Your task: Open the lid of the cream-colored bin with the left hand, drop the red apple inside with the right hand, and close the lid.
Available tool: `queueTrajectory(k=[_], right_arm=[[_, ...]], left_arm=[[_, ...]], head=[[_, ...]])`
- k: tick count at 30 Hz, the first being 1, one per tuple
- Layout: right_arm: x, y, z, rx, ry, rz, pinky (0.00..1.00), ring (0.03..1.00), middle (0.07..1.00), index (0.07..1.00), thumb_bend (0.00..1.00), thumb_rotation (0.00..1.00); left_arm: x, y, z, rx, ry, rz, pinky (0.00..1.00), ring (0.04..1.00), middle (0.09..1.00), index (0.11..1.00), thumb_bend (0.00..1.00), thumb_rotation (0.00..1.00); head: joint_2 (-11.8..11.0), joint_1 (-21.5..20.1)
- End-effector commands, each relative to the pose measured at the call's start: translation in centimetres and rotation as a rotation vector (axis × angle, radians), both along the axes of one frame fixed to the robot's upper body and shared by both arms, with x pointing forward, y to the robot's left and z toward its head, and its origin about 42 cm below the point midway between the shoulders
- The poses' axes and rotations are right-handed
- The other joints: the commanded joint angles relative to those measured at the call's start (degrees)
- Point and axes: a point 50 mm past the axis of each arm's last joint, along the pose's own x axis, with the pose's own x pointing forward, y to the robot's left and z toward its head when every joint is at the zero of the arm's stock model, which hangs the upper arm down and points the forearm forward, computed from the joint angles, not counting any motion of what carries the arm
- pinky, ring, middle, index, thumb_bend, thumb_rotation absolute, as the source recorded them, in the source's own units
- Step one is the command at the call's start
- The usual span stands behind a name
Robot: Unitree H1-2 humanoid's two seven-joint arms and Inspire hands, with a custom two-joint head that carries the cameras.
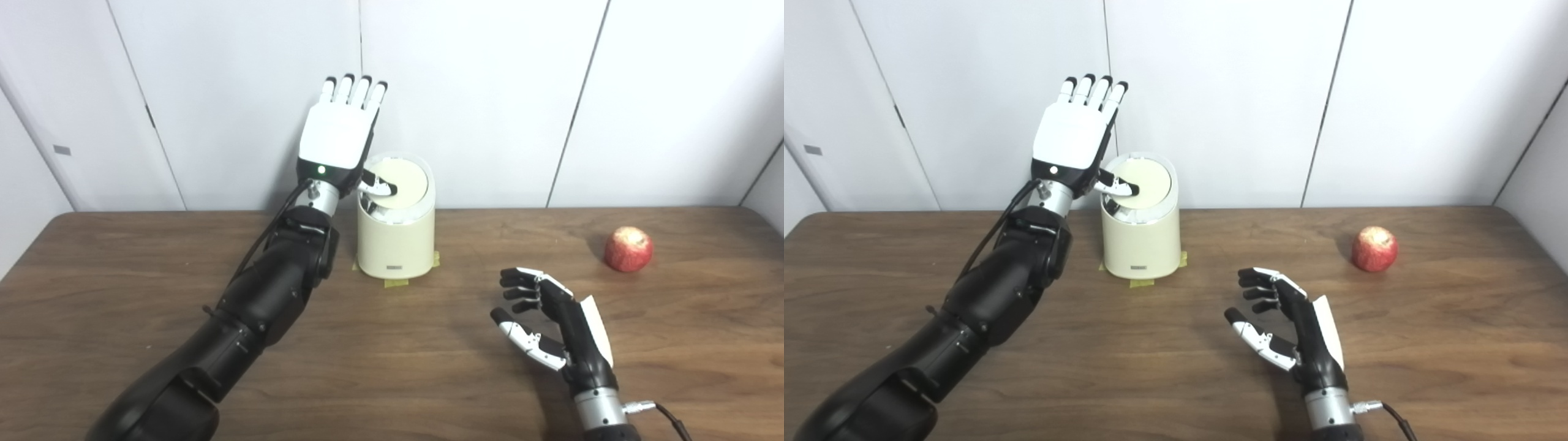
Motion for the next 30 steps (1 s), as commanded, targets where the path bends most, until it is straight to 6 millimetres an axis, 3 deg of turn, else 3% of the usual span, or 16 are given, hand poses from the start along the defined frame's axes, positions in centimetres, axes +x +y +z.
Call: queueTrajectory(k=[1,9,11,12,14,18,21,23,25,30], right_arm=[[0.2,1.7,-0.5,0.033,0.009,0.006,0.56,0.654,0.693,0.685,0.3,0.35],[0.4,2.0,-0.4,0.025,0.009,0.003,0.57,0.666,0.701,0.693,0.28,0.35],[0.4,2.0,-0.5,0.021,0.001,0.005,0.57,0.665,0.702,0.694,0.28,0.32],[0.4,2.0,-0.5,0.019,-0.002,0.007,0.57,0.664,0.702,0.693,0.28,0.31],[0.5,2.0,-0.5,0.015,-0.004,0.009,0.57,0.666,0.702,0.693,0.27,0.31],[0.6,2.0,-0.5,0.015,0.006,0.005,0.57,0.665,0.702,0.693,0.28,0.33],[0.6,2.0,-0.5,0.021,0.003,0.006,0.57,0.664,0.702,0.694,0.28,0.33],[0.6,2.0,-0.5,0.02,0.005,0.006,0.57,0.665,0.704,0.694,0.28,0.33],[0.6,2.0,-0.5,0.019,0.006,0.005,0.57,0.665,0.703,0.693,0.28,0.33],[0.7,1.9,-0.5,0.013,0.003,0.009,0.57,0.66,0.701,0.692,0.27,0.31]], left_arm=[[0.7,0.5,1.8,0.016,-0.061,0.001,1.0,1.0,1.0,1.0,1.0,0.27],[1.4,1.0,-0.9,-0.025,0.003,0.016,1.0,1.0,0.986,0.978,1.0,0.34],[1.4,1.0,-1.2,-0.052,0.003,0.024,1.0,1.0,0.996,0.983,0.97,0.45],[1.3,0.9,-1.2,-0.066,0.003,0.033,1.0,1.0,0.999,0.993,0.9,0.53],[1.3,0.9,-1.1,-0.091,0.001,0.036,1.0,1.0,1.0,0.998,0.84,0.59],[1.4,1.1,-0.9,-0.128,0.025,0.028,1.0,1.0,1.0,1.0,0.98,0.52],[1.5,1.2,-0.8,-0.16,0.045,0.037,1.0,1.0,1.0,1.0,1.0,0.49],[1.4,1.2,-0.6,-0.2,0.057,0.059,1.0,1.0,1.0,1.0,0.79,0.73],[1.3,1.2,0.3,-0.316,0.08,0.076,1.0,1.0,1.0,1.0,0.66,0.92],[0.9,1.5,1.8,-0.478,0.077,0.062,1.0,1.0,1.0,1.0,0.59,1.0]], head=[[-0.08,-0.34],[-0.12,-0.84],[-0.13,-0.72],[-0.18,-0.65],[-0.27,-0.67],[-0.26,-0.82],[-0.24,-0.74],[-0.12,-0.71],[-0.21,-0.49],[-0.28,-0.45]])
